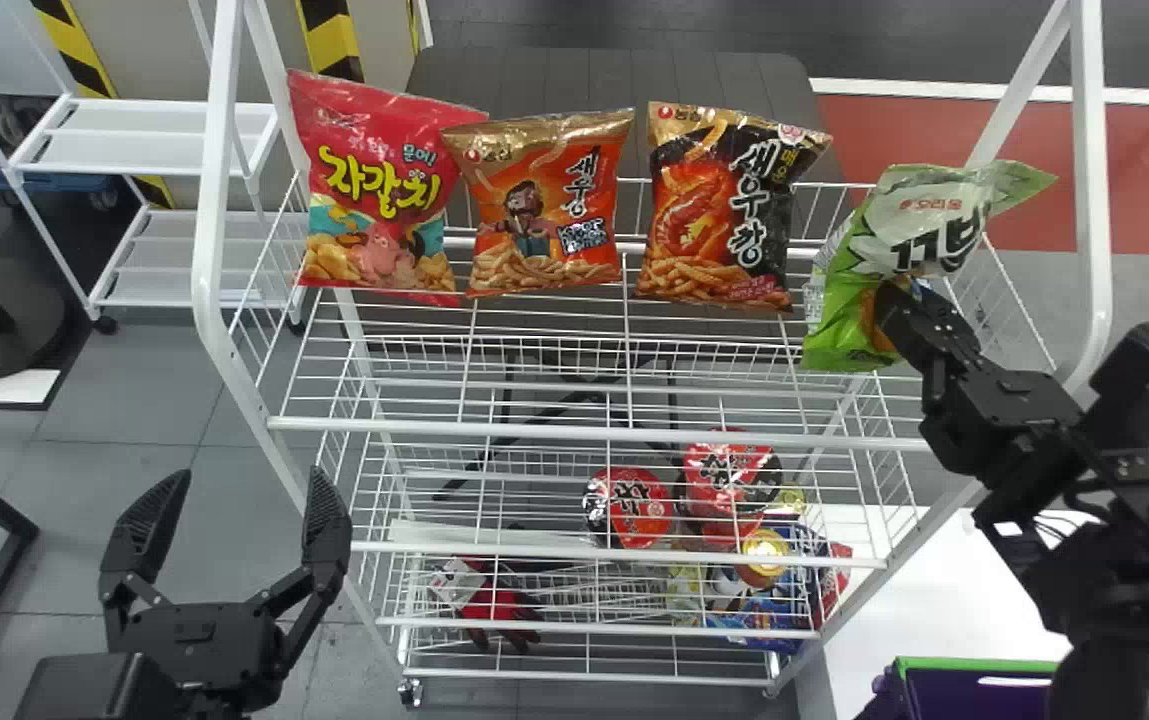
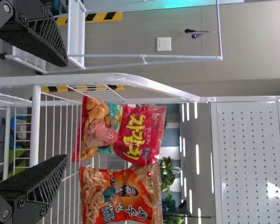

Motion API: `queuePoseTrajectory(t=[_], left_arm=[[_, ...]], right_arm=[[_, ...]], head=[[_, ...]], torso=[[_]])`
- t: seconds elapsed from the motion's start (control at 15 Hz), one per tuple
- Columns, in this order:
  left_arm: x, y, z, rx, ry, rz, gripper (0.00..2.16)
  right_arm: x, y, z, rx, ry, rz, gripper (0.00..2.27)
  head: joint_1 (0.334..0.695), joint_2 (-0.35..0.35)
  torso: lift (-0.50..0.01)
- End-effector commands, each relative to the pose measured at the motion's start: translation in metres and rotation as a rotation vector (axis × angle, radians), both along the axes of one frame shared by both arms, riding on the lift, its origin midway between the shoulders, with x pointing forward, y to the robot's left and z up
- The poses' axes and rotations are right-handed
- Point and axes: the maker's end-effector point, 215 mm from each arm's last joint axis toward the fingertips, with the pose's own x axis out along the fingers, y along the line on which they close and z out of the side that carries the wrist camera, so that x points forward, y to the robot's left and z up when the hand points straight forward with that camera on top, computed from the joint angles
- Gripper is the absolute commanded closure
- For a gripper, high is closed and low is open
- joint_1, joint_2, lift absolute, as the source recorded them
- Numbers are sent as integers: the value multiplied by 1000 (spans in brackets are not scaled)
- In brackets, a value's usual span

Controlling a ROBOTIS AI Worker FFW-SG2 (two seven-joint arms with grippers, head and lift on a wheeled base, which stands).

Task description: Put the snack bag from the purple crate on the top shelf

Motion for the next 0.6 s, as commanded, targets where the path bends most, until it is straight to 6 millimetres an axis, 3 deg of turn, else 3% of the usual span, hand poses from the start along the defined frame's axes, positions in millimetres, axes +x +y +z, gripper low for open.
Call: queuePoseTrajectory(t=[0.0, 0.27, 0.53], left_arm=[[1, 5, 0, 2, 1, 6, 124], [0, 6, -3, 3, 5, 9, 124], [1, 8, -4, 2, 6, 10, 124]], right_arm=[[19, -4, -8, 13, 21, -17, 2246], [42, -10, -14, 15, 29, -51, 2246], [51, -27, -17, 31, 29, -83, 2246]], head=[[695, -25], [695, -28], [695, -34]], torso=[[0], [0], [0]])
